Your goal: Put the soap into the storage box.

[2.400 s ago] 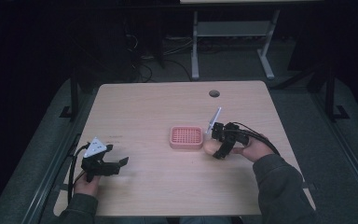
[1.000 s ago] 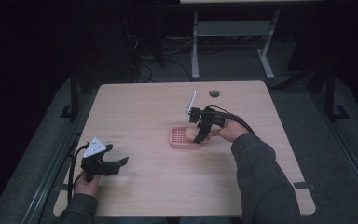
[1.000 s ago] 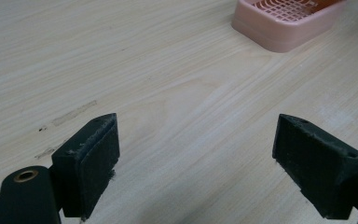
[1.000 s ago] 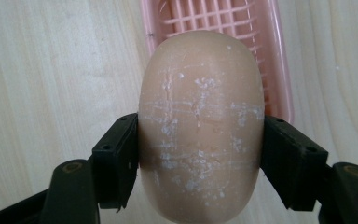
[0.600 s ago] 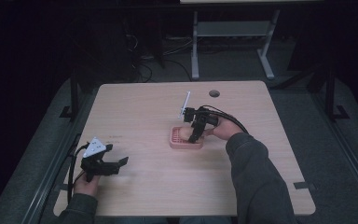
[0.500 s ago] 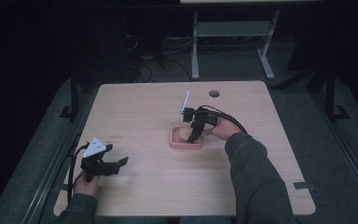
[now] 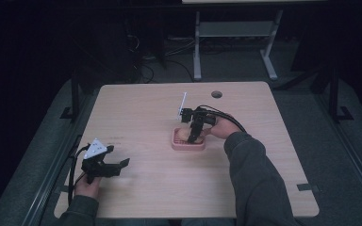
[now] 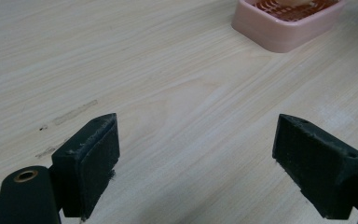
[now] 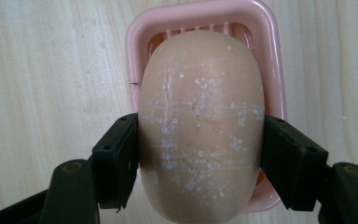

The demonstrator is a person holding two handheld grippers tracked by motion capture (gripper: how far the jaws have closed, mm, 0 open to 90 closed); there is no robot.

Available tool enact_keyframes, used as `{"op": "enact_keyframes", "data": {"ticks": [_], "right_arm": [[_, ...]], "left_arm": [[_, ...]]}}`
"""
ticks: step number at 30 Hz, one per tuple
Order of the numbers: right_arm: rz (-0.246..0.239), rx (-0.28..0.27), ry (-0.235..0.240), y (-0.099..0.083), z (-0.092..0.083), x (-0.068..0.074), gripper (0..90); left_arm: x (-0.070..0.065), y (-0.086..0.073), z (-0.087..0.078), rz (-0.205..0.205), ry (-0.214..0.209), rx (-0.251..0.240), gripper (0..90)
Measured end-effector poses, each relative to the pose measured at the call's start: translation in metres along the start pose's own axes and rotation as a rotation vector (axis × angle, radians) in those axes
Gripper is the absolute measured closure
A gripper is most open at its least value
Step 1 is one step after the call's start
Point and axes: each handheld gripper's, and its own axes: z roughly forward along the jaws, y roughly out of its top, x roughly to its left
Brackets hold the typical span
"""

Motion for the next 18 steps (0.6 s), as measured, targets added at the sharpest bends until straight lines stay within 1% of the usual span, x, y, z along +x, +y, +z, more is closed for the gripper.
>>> {"op": "enact_keyframes", "data": {"ticks": [1,9,18], "right_arm": [[0.002,0.002,0.005,0.000,0.002,-0.001,31.9],[-0.002,0.012,-0.001,0.003,0.009,-0.003,31.8],[0.007,0.016,0.012,0.004,0.014,-0.007,31.8]], "left_arm": [[0.000,0.000,0.000,0.000,-0.001,0.000,14.3],[0.000,0.000,0.000,0.002,-0.001,0.000,14.3],[0.000,0.000,0.000,0.001,-0.002,0.002,14.3]]}}
